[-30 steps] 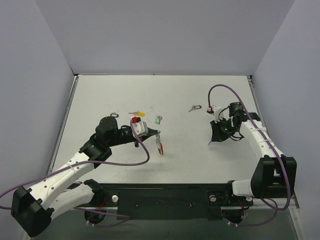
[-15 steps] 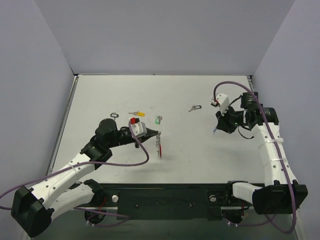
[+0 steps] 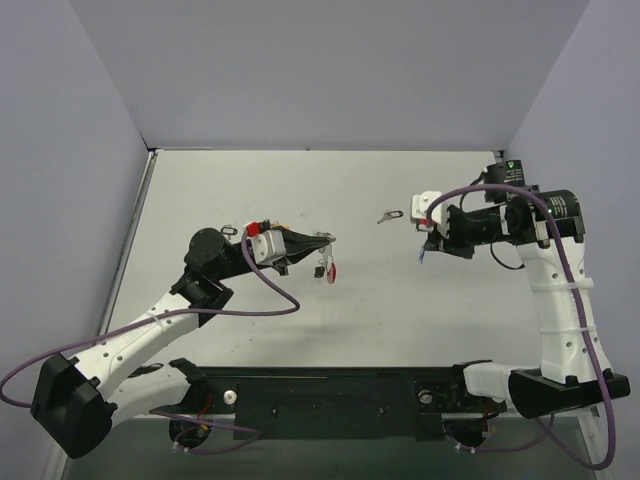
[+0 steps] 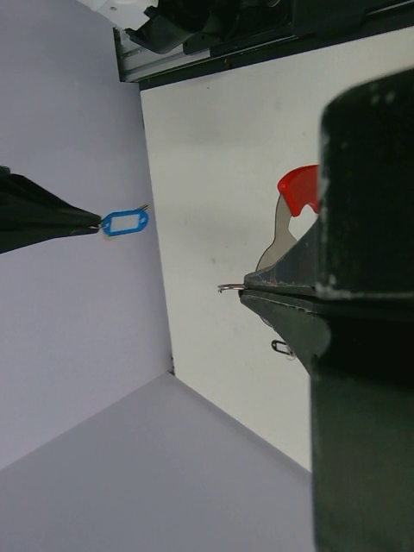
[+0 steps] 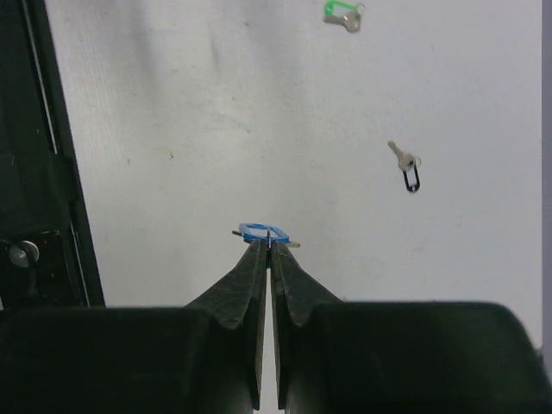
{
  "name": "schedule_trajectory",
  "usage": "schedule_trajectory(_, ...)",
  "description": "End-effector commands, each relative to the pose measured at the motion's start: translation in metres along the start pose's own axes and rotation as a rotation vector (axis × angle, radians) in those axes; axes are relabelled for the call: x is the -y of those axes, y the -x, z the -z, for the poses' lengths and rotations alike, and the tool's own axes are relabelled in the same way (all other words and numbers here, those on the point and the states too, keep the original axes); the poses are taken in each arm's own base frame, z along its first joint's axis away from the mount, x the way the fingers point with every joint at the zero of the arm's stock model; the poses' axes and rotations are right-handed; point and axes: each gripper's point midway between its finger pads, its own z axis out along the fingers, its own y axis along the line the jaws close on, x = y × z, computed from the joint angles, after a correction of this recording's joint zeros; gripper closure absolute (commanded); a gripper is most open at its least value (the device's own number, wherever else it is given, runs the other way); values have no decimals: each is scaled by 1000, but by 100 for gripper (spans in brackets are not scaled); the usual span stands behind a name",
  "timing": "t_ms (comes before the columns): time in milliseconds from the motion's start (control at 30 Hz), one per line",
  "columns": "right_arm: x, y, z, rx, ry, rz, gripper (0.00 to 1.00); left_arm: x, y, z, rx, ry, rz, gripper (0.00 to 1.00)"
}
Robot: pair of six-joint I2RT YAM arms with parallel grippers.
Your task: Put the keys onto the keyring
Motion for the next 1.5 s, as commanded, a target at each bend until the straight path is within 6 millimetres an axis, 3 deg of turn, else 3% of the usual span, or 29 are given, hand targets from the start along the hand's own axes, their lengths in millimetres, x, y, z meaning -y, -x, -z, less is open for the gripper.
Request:
schedule_trajectory(0, -63, 16, -9, 71, 219, 219, 100, 9, 48, -3, 217, -77, -170, 100)
schedule_trajectory(33, -66, 18, -12, 78, 230, 249, 100, 17, 40, -2, 216, -106, -169, 100)
schedule_trajectory(200, -85, 28, -35, 86, 305, 332, 100, 39, 36, -1, 274, -160, -152, 100)
schedule_trajectory(367, -92, 32, -51, 20, 334, 366, 100, 59, 14, -8, 220, -211, -165, 100)
schedule_trajectory(467, -87, 32, -55, -15, 265, 424, 100, 63, 3, -11, 191, -208, -174, 100)
schedule_trajectory(533, -77, 47, -60, 30, 163, 486, 100, 64, -2, -12, 177, -203, -186, 100)
schedule_trajectory(567, -83, 45, -67, 31, 166, 481, 100, 64, -8, -12, 155, -199, -183, 100)
schedule_trajectory(600, -73, 59, -65, 77, 84, 507, 100, 65, -10, -13, 150, -198, -202, 100)
schedule_trajectory(733, -78, 71, -73, 159, 11, 484, 100, 70, -20, -15, 106, -191, -238, 100)
schedule_trajectory(900, -89, 68, -80, 189, 22, 510, 100, 74, -36, -15, 32, -186, -299, 100)
schedule_trajectory(1067, -98, 58, -87, 203, 36, 562, 100, 72, -38, -15, 21, -167, -319, 100)
schedule_trajectory(1467, -94, 62, -98, 242, -21, 555, 100, 72, -42, -16, 17, -156, -326, 100)
